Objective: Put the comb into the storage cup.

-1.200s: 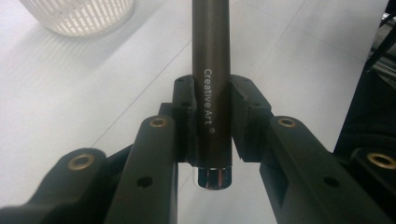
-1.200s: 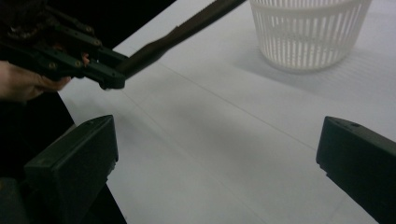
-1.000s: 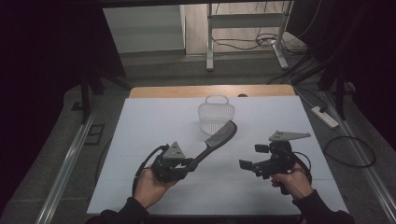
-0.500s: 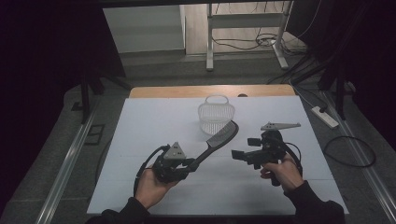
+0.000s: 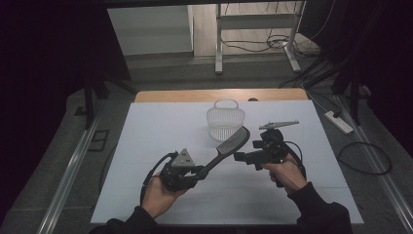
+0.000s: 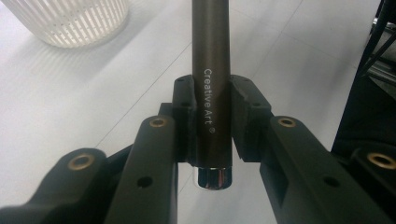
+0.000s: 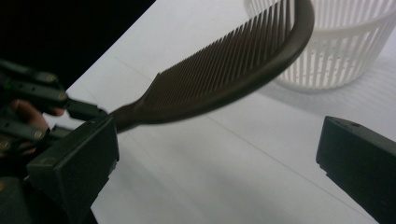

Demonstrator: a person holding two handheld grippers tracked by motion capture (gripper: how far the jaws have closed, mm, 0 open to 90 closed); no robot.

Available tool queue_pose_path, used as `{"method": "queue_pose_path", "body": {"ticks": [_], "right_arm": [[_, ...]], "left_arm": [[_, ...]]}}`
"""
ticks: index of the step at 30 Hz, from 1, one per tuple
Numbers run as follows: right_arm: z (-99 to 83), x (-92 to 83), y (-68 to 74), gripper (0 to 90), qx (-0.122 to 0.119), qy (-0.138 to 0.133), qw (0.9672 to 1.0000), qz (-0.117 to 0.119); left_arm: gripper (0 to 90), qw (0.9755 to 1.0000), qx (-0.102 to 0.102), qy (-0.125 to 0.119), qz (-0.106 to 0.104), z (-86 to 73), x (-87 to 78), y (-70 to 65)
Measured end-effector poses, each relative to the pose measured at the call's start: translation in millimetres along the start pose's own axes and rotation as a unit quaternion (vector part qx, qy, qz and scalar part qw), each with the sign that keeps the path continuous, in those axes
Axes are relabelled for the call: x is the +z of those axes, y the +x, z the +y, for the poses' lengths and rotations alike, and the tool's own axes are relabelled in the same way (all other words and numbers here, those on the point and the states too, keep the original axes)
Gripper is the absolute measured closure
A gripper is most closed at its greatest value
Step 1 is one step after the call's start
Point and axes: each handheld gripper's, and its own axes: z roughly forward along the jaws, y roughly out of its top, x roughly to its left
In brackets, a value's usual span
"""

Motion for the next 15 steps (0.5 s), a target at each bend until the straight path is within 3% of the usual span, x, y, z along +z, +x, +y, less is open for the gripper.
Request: {"method": "queue_pose_path", "body": {"ticks": [15], "right_arm": [[13.9, 19.4, -2.5, 0.0, 0.052, 0.015, 0.9979, 0.035]], "left_arm": [[72.8, 1.0000, 0.008, 0.000, 0.001, 0.6, -0.2, -1.3]]}}
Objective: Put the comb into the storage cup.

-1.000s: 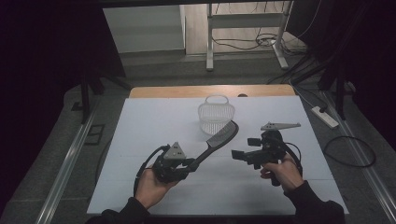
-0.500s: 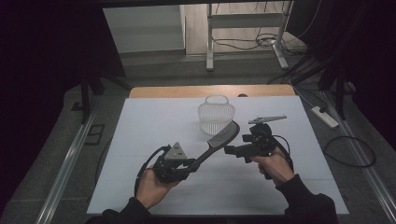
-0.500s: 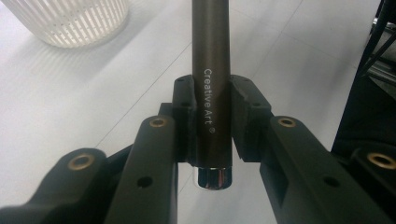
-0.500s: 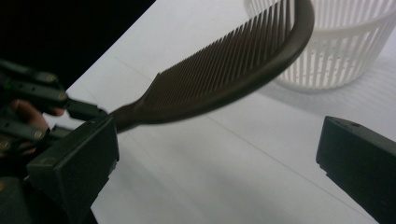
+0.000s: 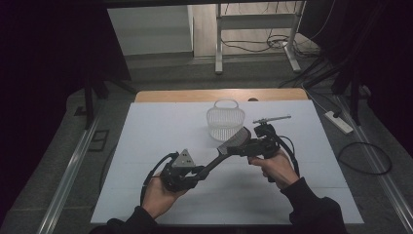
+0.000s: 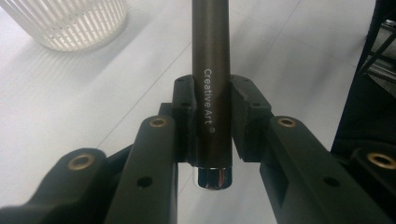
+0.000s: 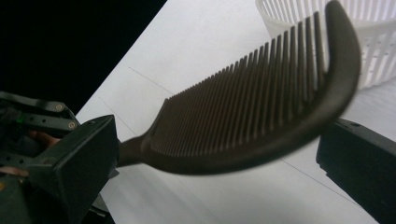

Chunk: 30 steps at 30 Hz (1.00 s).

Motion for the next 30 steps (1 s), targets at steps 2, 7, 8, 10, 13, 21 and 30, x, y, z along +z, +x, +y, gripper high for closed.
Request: {"method": "queue_pose_path", "body": {"ticks": [2, 7, 8, 10, 13, 21, 30], "right_arm": [[1.2, 1.5, -0.2, 0.0, 0.004, 0.000, 1.0000, 0.004], [3.3, 4.7, -1.5, 0.0, 0.013, 0.003, 0.9998, 0.011], [3.3, 5.6, -1.9, 1.1, 0.017, 0.004, 0.9998, 0.011], [3.2, 5.8, -2.3, 3.9, 0.020, 0.005, 0.9997, 0.011], [2.4, 5.5, -3.2, 15.7, 0.022, 0.003, 0.9996, 0.019], [-0.9, 2.4, -9.1, 51.9, 0.032, -0.017, 0.9977, 0.057], [-3.2, 0.5, -15.5, 69.4, 0.057, -0.020, 0.9934, 0.097]], "left_arm": [[72.8, 1.0000, 0.000, 0.000, 0.000, 0.0, -0.1, 0.1], [72.8, 1.0000, -0.001, -0.003, 0.002, 0.1, -0.8, 0.1], [72.8, 1.0000, -0.001, -0.003, 0.002, 0.1, -0.8, 0.1], [72.8, 1.0000, 0.001, -0.002, 0.004, 0.1, -0.8, 0.0], [72.8, 1.0000, 0.003, 0.000, 0.009, 0.1, -0.4, -0.4], [72.8, 0.9998, 0.004, 0.004, 0.018, -0.4, 1.1, 0.1], [72.7, 0.9998, 0.006, 0.008, 0.016, -1.1, 3.3, 0.6]]}}
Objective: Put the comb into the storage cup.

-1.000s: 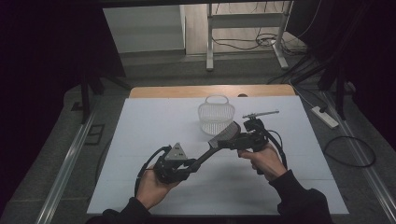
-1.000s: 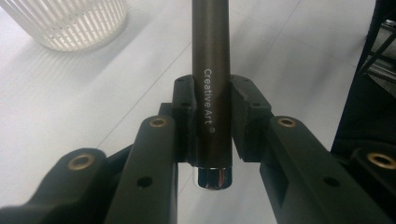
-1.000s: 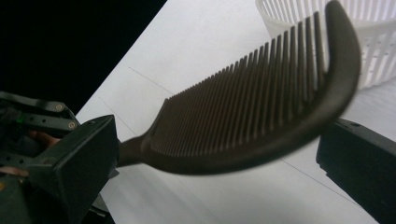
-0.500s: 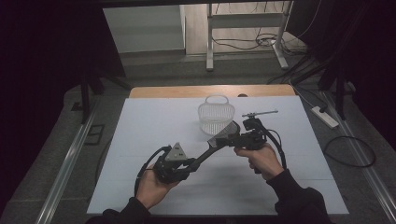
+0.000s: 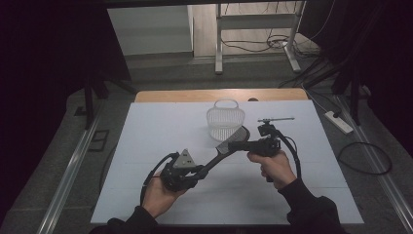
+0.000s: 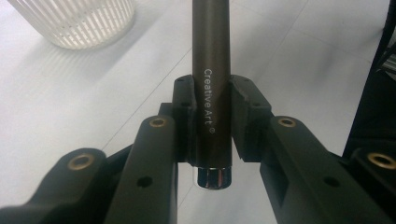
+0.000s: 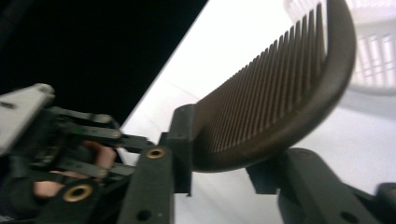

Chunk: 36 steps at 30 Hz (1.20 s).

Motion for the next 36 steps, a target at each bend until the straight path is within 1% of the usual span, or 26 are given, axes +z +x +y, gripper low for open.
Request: {"method": "queue_pose_path", "body": {"ticks": [1, 2, 3, 5, 6, 7, 8, 10, 11, 15, 17, 19, 21, 22, 23, 25, 29, 30, 36], "right_arm": [[0.0, 0.0, 0.0, 69.4, 0.000, 0.000, 1.0000, 0.000], [0.1, -1.4, -3.0, 73.7, 0.022, -0.004, 0.9996, 0.020], [0.1, -1.4, -3.0, 73.7, 0.022, -0.004, 0.9996, 0.020], [0.2, -2.1, -5.7, 76.3, 0.037, -0.003, 0.9988, 0.034], [0.0, -2.5, -6.9, 79.4, 0.047, -0.005, 0.9976, 0.049], [0.0, -2.5, -6.9, 79.4, 0.047, -0.005, 0.9976, 0.049], [0.3, -2.6, -6.9, 80.8, 0.056, -0.004, 0.9968, 0.057], [0.2, -2.3, -5.2, 83.1, 0.057, -0.002, 0.9961, 0.067], [0.2, -2.3, -5.2, 83.1, 0.057, -0.002, 0.9961, 0.067], [0.0, -3.1, -2.8, 83.5, 0.050, -0.008, 0.9965, 0.067], [0.1, -4.0, -1.9, 83.6, 0.047, -0.009, 0.9966, 0.067], [0.3, -4.8, -0.4, 83.6, 0.040, -0.013, 0.9974, 0.059], [0.7, -6.2, 0.0, 83.6, 0.037, -0.017, 0.9973, 0.061], [1.0, -7.6, 1.5, 83.6, 0.031, -0.021, 0.9977, 0.056], [1.0, -7.6, 1.5, 83.6, 0.031, -0.021, 0.9977, 0.056], [1.3, -8.7, 3.1, 83.5, 0.023, -0.023, 0.9982, 0.050], [2.4, -11.5, 6.3, 83.5, 0.008, -0.030, 0.9986, 0.043], [2.6, -12.3, 6.9, 83.5, 0.005, -0.031, 0.9986, 0.042], [3.6, -15.9, 9.6, 83.5, -0.013, -0.036, 0.9987, 0.032]], "left_arm": [[72.7, 1.0000, 0.000, 0.000, 0.000, 0.0, 0.0, 0.0], [72.6, 1.0000, 0.001, -0.001, 0.001, -0.3, 0.6, -0.4], [72.6, 1.0000, 0.003, 0.001, 0.002, 0.0, 1.1, -0.5], [72.6, 1.0000, 0.005, 0.003, 0.004, 0.3, 2.7, -1.1], [72.5, 1.0000, 0.006, 0.006, 0.003, 0.4, 3.7, -1.0], [72.5, 0.9999, 0.008, 0.008, 0.004, 0.4, 5.0, -1.0], [72.5, 0.9999, 0.008, 0.011, 0.005, 0.4, 7.0, -1.2], [72.4, 0.9998, 0.010, 0.016, 0.005, 0.3, 9.8, -0.7], [72.4, 0.9998, 0.008, 0.016, 0.003, 0.3, 10.9, -0.4], [71.7, 0.9999, 0.005, 0.015, -0.002, 0.6, 13.4, 1.5], [69.9, 0.9999, -0.001, 0.011, -0.004, 0.5, 13.8, 2.2], [63.7, 0.9999, -0.004, 0.011, -0.005, 0.6, 14.2, 3.3], [60.4, 0.9999, -0.006, 0.010, -0.004, 0.4, 14.4, 3.4], [56.1, 0.9999, -0.006, 0.011, -0.003, 0.3, 14.3, 3.7], [56.1, 0.9999, -0.006, 0.011, -0.003, 0.3, 14.3, 3.8], [51.5, 0.9999, -0.008, 0.012, -0.003, -0.1, 14.0, 4.6], [41.0, 0.9998, -0.017, 0.004, -0.005, -0.9, 12.3, 7.1], [39.0, 0.9997, -0.022, -0.001, -0.005, -1.3, 12.0, 7.6], [24.5, 0.9993, -0.036, -0.008, -0.008, -3.7, 7.8, 12.6]]}}
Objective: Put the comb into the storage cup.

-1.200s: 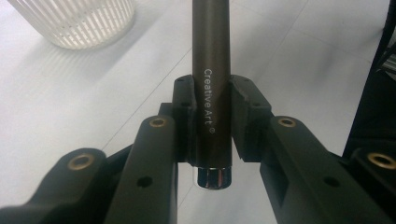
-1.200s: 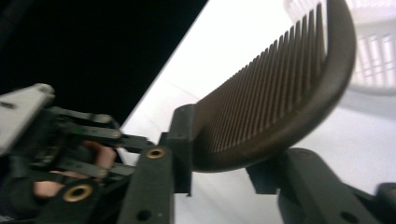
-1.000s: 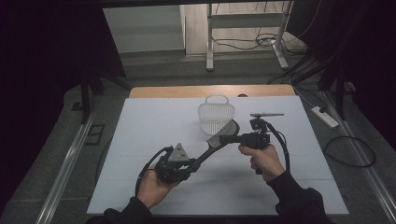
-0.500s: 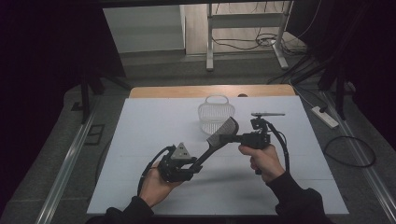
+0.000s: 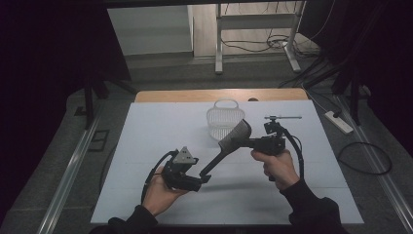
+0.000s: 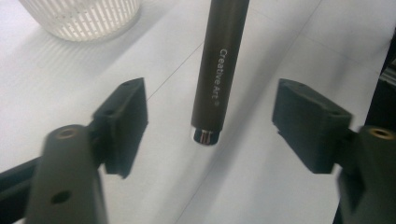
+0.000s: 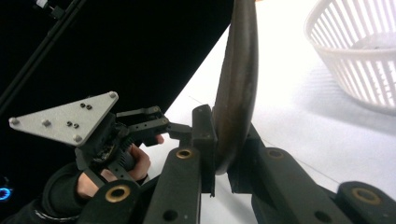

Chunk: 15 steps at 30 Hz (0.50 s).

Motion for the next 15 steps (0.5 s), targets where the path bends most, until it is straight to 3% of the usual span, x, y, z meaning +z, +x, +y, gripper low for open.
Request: {"method": "queue_pose_path", "body": {"ticks": [8, 15], "right_arm": [[3.6, -5.0, 8.1, 83.5, -0.046, -0.008, 0.9989, -0.010], [6.7, -9.4, 12.1, 83.5, -0.061, -0.013, 0.9979, -0.019]], "left_arm": [[9.5, 0.9998, -0.018, 0.001, 0.002, -4.7, -5.9, 8.2], [4.1, 0.9993, -0.036, -0.002, -0.002, -7.2, -14.1, 14.0]]}}
